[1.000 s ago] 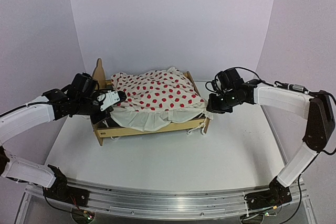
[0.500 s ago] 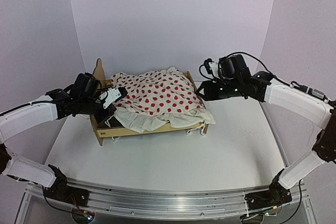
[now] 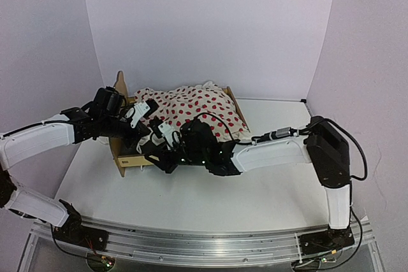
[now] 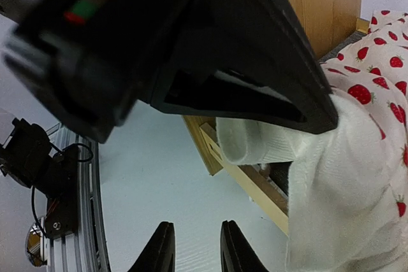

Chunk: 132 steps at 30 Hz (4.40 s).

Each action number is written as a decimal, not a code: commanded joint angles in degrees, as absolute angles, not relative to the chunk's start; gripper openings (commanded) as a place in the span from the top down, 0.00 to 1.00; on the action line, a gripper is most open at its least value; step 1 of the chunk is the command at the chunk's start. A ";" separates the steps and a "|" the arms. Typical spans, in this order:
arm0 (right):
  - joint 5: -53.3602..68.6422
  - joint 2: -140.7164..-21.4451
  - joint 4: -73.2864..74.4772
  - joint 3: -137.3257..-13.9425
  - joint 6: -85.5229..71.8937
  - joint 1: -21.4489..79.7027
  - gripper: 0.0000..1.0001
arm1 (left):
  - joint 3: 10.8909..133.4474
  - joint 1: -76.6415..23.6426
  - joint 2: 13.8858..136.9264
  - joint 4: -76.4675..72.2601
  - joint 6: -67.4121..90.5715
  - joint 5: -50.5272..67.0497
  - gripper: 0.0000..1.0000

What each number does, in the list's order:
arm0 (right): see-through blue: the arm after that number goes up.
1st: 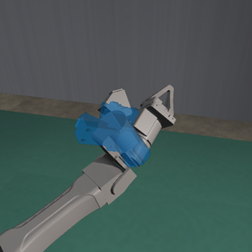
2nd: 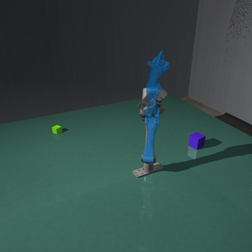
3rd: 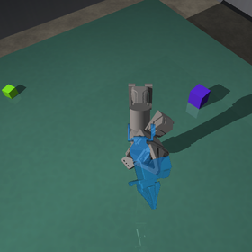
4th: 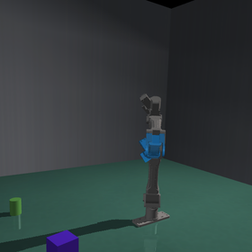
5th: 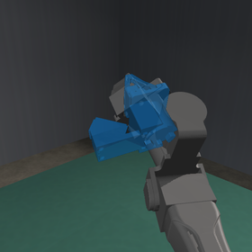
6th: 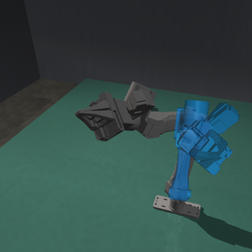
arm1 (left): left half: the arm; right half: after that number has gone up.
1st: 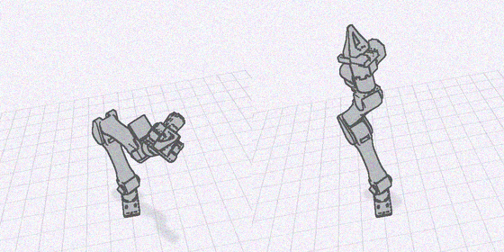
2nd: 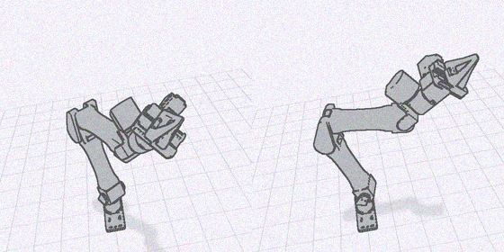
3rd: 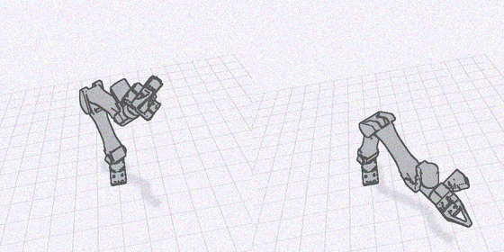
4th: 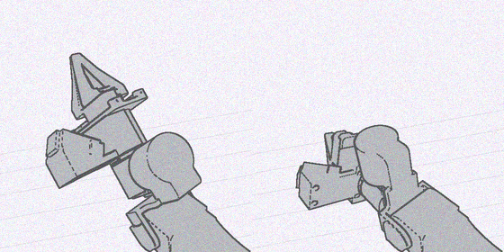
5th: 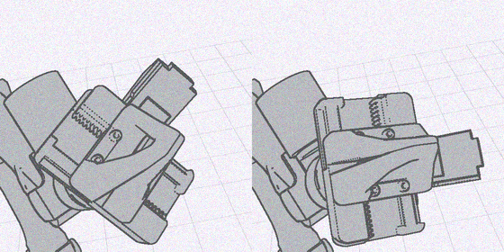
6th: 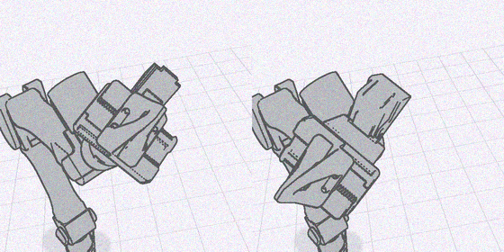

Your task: Set up the pet bed

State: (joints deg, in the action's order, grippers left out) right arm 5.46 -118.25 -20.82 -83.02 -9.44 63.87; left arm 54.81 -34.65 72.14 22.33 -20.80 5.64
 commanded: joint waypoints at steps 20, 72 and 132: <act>-15.24 -134.81 -34.82 -95.79 -19.59 64.17 0.85 | 55.54 -34.28 73.39 13.92 -15.34 11.65 1.00; 2.23 -133.85 -30.22 -96.22 -29.44 59.08 1.00 | 56.50 -30.43 57.32 33.13 -22.08 25.97 0.01; 5.35 -132.24 -14.57 -99.03 -42.18 57.19 1.00 | 55.90 -29.97 66.28 37.24 -12.40 44.42 1.00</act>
